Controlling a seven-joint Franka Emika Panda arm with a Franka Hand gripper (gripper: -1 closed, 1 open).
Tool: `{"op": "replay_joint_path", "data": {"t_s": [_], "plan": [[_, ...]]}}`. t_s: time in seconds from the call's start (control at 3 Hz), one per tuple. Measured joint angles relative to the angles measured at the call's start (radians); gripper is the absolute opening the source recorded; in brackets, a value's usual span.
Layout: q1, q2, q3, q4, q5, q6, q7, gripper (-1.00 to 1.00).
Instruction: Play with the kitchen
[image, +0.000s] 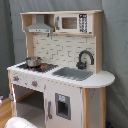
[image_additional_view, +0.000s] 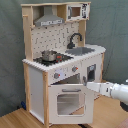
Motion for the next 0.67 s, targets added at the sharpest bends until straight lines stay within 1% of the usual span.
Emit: {"op": "replay_joint_path", "data": {"t_s": [0.67], "plan": [[-0.004,-0.006,0.067,-0.006,0.0,0.001,0.226,1.0]]}}
